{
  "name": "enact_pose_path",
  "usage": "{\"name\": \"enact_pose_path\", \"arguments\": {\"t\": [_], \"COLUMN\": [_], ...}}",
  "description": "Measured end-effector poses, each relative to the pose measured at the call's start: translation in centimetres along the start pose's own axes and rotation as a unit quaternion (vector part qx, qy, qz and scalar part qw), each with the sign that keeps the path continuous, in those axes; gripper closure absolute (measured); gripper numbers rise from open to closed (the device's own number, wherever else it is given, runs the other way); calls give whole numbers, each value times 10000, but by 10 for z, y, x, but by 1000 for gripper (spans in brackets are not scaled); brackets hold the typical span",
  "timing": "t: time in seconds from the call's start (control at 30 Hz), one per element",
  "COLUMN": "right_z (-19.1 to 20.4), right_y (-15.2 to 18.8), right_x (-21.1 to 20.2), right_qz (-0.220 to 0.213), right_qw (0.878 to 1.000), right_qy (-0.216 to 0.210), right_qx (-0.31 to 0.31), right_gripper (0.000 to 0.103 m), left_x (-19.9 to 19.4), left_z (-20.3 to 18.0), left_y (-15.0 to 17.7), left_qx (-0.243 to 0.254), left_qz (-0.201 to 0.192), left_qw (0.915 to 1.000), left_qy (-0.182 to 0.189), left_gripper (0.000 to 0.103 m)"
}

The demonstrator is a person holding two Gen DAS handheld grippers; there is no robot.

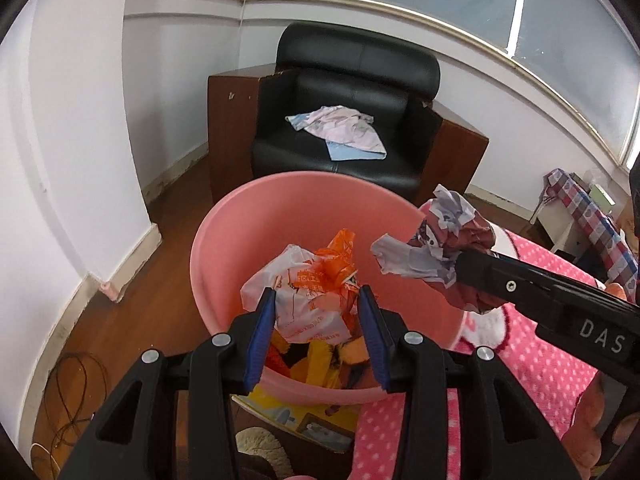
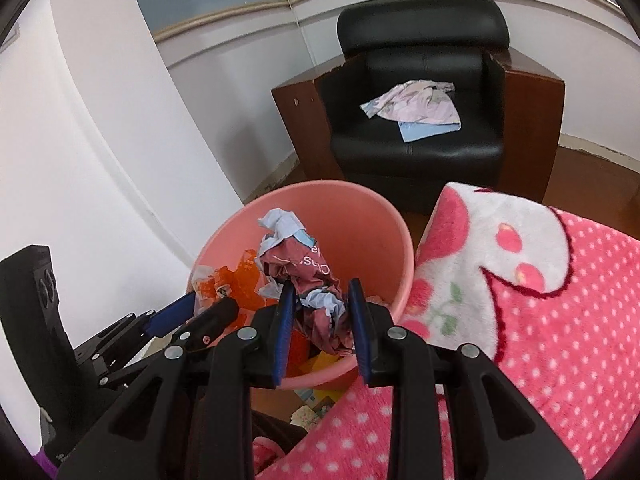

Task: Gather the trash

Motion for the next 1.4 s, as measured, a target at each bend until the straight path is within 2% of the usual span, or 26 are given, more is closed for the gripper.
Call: {"name": "enact_pose_path", "arguments": {"t": [0.3,0.43,0.5,0.6,0.73,1.07,1.13,1.17,1.4], "right_z": [2,4,5,4,4,-1,-3,-3,-6], "right_y": [0,1,0,-1,-3,-6,-4,-3,16], "right_x": [24,30,32,34,33,2,-9,-14,-50], "right_qz": [129,152,155,154,141,-150,-267,-296,-524], "right_qw": [9999,9998,9998,9998,9998,9997,9995,9994,9970], "right_qy": [48,-4,7,-16,-70,-81,-46,-34,198], "right_qx": [-94,-114,-136,-95,-124,-153,-181,-197,-542], "right_gripper": [75,71,65,61,60,59,56,50,41], "left_x": [12,14,14,12,8,-11,-18,-21,-51], "left_z": [11,12,12,14,13,2,-1,-2,-20], "left_y": [3,4,4,2,0,-4,-5,-5,-3], "left_qx": [-76,-84,-87,-103,-102,-43,-16,-8,33], "left_qz": [49,33,28,-7,-45,-113,-145,-160,-306], "left_qw": [9999,9999,9999,9999,9999,9999,9999,9999,9995], "left_qy": [45,81,93,79,78,37,23,12,-5], "left_gripper": [59,55,50,46,44,42,42,42,42]}}
Point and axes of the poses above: each gripper's, at about its wrist camera, not at the fingertips, and x roughly the way its jaws point, z to its left, y to its underside, the point moved 8 cm from there along x, roughly the way its jaws point, and after that the axes turned 1 degree about y, right-handed, at the moved point
